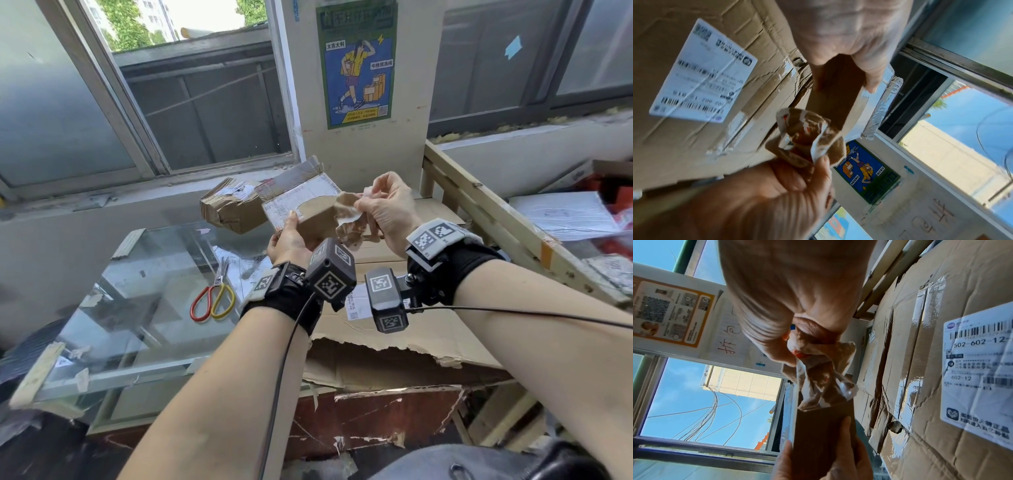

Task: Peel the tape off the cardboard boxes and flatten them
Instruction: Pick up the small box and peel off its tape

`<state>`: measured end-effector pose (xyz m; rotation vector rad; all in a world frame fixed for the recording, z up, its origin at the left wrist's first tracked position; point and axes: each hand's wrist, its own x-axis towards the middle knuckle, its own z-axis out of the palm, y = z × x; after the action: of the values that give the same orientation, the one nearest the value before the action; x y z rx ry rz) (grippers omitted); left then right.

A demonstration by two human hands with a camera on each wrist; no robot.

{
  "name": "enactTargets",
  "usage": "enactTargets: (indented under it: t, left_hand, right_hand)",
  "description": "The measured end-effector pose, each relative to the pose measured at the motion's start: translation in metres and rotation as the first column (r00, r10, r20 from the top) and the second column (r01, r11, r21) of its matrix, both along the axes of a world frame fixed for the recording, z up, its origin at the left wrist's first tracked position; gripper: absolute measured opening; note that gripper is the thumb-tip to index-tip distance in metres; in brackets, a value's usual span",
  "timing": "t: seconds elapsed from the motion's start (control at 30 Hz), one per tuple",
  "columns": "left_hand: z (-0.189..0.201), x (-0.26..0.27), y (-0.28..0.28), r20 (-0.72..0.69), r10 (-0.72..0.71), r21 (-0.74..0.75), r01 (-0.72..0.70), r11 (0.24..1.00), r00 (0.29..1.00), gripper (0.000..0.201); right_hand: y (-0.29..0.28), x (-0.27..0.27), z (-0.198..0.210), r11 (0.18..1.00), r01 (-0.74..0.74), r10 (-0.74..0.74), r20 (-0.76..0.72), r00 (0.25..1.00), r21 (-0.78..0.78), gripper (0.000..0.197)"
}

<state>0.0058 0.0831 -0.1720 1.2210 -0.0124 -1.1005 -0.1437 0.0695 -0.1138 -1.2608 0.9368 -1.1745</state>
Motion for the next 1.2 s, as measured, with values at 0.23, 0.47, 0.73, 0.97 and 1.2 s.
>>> enactTargets:
  t: [0.23,0.47,0.73,0.97,1.2]
  left_hand:
    - [0.033,-0.009,0.021,-0.036,0.135,-0.107,-0.138,0.985,0.99,0.073]
    - [0.049,-0.014,0.031,-0.01,0.248,-0.226,-0.244,0.943,0.969,0.069]
    - [0.033,-0.013,0.035,0.105,0.179,-0.318,-0.137,0.938,0.978,0.07]
    - [0.036,-0.015,0.033,0.087,0.138,-0.35,-0.099,0.931,0.987,0.096]
    - [0.048,-0.027,0.035,0.09,0.012,-0.235,0.01,0.972,0.996,0.039]
  right_hand:
    - [0.005,0.0,0.002,0.968,-0.216,0.212,0.05,0.976,0.127,0.028]
    - [-0.004,-0.001,-0.008,0.954,-0.258,0.248,0.079,0.965,0.155,0.062]
    - [-0.016,0.0,0.004,0.982,-0.092,0.14,-0.312,0.94,0.164,0.064]
    - [-0.016,0.006,-0.007,0.979,-0.172,0.2,-0.391,0.898,0.107,0.021]
    - [-0.003,0.017,0.0,0.968,-0.251,0.247,-0.262,0.933,0.018,0.014]
